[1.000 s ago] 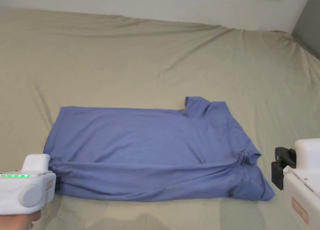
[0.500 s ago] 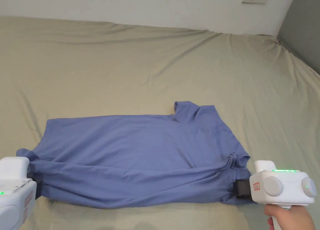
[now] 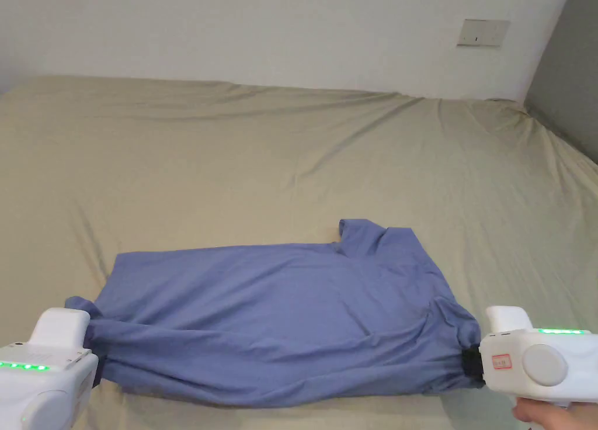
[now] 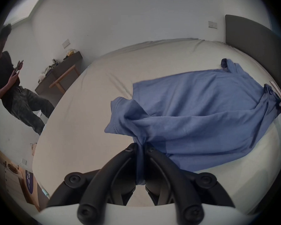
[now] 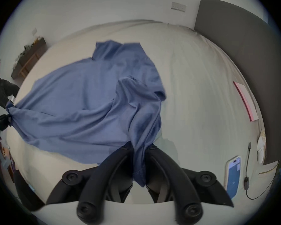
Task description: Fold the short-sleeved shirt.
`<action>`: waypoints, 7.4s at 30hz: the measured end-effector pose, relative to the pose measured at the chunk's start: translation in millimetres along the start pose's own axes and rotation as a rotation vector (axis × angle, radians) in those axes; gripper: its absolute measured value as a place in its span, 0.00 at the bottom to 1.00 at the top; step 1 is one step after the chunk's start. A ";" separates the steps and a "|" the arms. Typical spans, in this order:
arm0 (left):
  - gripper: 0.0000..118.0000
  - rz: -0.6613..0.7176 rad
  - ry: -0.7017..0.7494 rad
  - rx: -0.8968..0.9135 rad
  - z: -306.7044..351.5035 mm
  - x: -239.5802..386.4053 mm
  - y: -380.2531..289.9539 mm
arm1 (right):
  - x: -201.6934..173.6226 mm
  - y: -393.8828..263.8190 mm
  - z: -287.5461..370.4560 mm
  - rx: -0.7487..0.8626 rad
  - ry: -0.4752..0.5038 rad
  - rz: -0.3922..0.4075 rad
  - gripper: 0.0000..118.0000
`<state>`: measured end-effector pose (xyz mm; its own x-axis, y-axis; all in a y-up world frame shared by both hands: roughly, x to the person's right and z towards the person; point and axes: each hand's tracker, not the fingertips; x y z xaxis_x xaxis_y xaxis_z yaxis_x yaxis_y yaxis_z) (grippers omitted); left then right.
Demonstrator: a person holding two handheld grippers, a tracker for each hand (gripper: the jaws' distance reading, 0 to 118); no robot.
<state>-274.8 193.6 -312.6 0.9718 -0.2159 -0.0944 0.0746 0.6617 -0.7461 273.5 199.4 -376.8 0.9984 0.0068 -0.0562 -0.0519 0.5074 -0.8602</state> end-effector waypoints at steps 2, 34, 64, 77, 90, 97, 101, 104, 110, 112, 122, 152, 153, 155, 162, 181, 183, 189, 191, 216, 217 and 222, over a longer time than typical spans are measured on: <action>0.05 0.006 -0.007 0.012 14.9 -5.3 2.0 | 0.6 0.0 28.6 0.016 0.027 -0.007 0.12; 0.99 0.217 -0.060 0.240 147.2 -52.2 -43.0 | -42.1 -54.5 180.8 0.336 0.014 0.007 0.89; 0.00 0.014 -0.007 0.815 273.8 46.0 58.4 | -191.7 -34.4 272.4 0.938 -0.124 0.308 0.01; 0.41 0.129 -0.021 0.172 44.1 -10.2 25.9 | -137.8 -27.5 172.1 0.634 -0.121 0.273 0.01; 0.87 0.237 -0.018 -0.198 -177.5 -40.7 50.3 | -104.4 1.1 110.4 0.477 -0.176 0.220 0.01; 0.09 0.033 -0.126 -0.121 -156.5 -11.4 54.9 | -108.3 13.1 93.6 0.425 -0.176 0.235 0.01; 0.01 -0.061 -0.109 -0.038 -131.7 0.4 65.0 | -99.1 31.1 75.5 0.390 -0.143 0.217 0.01; 0.01 -0.071 -0.071 0.038 -95.6 -6.3 69.2 | -77.7 50.5 44.9 0.253 -0.119 0.163 0.59; 0.01 -0.121 -0.088 0.117 -31.4 -15.8 57.6 | -26.1 69.5 -44.4 0.005 -0.166 0.122 0.92; 0.01 -0.110 -0.074 0.109 -17.7 -15.8 51.5 | -14.0 70.2 -76.5 -0.015 -0.164 0.097 0.92; 0.01 -0.066 -0.067 0.090 -7.2 -18.1 20.1 | -6.1 59.6 -109.5 -0.049 -0.047 0.049 0.11; 0.01 -0.174 -0.086 -0.121 49.8 -59.6 -91.5 | -18.4 -102.1 93.5 -0.110 0.014 0.228 0.02; 0.01 -0.194 -0.092 -0.140 44.6 -57.6 -98.4 | -20.8 -110.0 86.4 -0.131 0.006 0.234 0.02; 0.01 -0.226 -0.095 -0.171 37.4 -52.6 -108.7 | -22.6 -122.9 71.2 -0.179 -0.001 0.242 0.02; 0.01 -0.226 -0.120 -0.275 2.3 -43.5 -126.3 | -17.4 -139.9 17.6 -0.282 -0.017 0.227 0.02; 0.95 0.236 -0.109 0.220 120.6 -69.9 -42.0 | -50.9 -66.3 152.4 0.439 -0.220 0.167 0.88; 0.95 0.319 -0.173 0.417 161.3 -54.5 -18.4 | -79.1 -55.3 196.7 0.630 -0.153 0.158 0.88; 0.94 0.218 -0.087 0.790 246.0 5.0 25.5 | -164.4 -49.3 280.7 0.997 -0.127 0.198 0.88; 0.93 0.163 -0.027 0.839 255.1 22.0 31.9 | -183.3 -51.5 290.7 1.018 -0.089 0.229 0.88; 0.00 0.046 -0.310 0.476 194.1 22.6 19.8 | -164.5 -58.6 249.5 0.853 -0.127 0.299 0.02; 0.00 0.055 -0.332 0.345 168.9 15.1 7.8 | -165.8 -62.3 247.1 0.835 -0.124 0.302 0.01; 0.43 0.334 -0.480 0.013 58.8 -56.4 -74.7 | -156.3 -66.6 222.9 0.732 -0.103 0.280 0.01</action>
<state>-322.1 198.5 -212.8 0.9355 0.3531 -0.0116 -0.2533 0.6475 -0.7187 126.0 356.6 -197.8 0.9493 0.2799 -0.1433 -0.3094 0.9129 -0.2664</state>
